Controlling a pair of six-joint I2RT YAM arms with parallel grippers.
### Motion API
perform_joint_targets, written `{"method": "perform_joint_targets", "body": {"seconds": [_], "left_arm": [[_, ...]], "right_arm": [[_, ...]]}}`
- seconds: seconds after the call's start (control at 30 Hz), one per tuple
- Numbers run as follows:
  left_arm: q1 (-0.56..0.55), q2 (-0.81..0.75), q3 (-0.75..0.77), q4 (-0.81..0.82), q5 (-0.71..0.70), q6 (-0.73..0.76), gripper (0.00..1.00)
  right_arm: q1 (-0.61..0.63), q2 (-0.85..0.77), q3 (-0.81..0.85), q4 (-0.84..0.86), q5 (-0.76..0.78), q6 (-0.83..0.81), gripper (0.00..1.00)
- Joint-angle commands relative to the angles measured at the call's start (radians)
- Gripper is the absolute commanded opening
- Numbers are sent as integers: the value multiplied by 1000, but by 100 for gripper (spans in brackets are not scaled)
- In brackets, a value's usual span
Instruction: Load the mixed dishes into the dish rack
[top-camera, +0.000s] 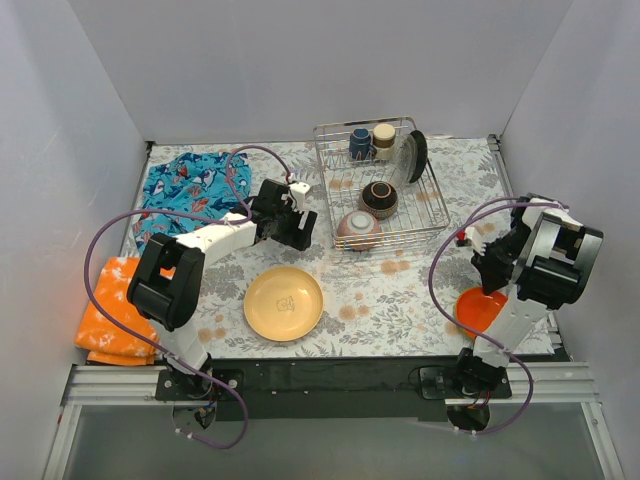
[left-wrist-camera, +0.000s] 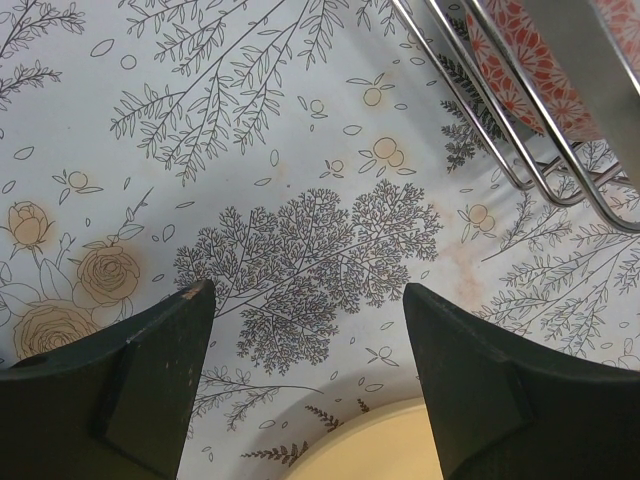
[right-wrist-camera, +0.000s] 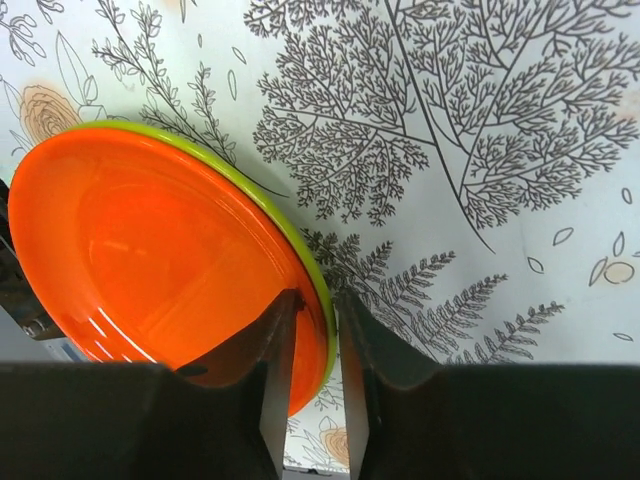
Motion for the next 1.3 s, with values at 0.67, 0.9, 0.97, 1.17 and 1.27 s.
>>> {"method": "perform_joint_targets", "body": {"seconds": [0.67,0.9,0.97,1.17,1.27], "left_arm": [[-3,-122,-23,-21,24,-8,75],[-3,-270,-151,16,193,-41,69],[-3,-310,-179,11,260,5,62],[-38,-343,-230,19,455,160,0],[-81,-318,-242,48,485,188,0]], "right_arm": [[581,-158,2,181,-302,231,1],[784,-53,92,305,-382,397,1],[815,-6,149,319,-385,429,1],[832,5,179,317,-332,528,37],[818,-88,136,331,-321,574,46]]}}
